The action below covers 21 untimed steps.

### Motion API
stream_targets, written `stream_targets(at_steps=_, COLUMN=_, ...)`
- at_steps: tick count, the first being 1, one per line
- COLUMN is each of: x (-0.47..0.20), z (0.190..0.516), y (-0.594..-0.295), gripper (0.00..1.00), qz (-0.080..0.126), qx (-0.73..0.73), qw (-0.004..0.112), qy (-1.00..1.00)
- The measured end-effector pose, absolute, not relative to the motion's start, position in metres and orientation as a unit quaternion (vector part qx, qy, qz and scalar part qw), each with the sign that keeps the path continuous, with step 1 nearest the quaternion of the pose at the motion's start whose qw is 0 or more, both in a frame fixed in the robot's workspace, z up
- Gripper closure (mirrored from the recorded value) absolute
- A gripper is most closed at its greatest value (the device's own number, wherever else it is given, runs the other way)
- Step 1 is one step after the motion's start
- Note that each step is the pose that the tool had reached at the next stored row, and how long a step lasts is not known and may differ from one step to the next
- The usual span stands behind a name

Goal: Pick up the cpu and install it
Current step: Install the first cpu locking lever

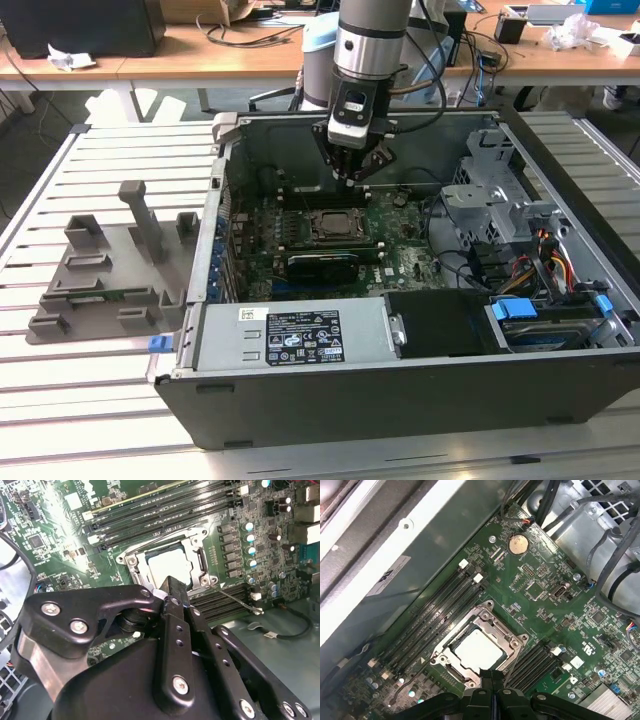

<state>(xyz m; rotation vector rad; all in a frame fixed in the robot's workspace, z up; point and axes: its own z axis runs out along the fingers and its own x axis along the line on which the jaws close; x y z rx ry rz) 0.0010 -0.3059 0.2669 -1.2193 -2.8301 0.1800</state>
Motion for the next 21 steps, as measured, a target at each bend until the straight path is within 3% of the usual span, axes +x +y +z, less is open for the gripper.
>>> stream_targets(at_steps=21, x=0.001, z=0.2669, y=-0.3059, gripper=0.89, qz=0.06, qx=-0.32, qw=0.023, qy=-0.945)
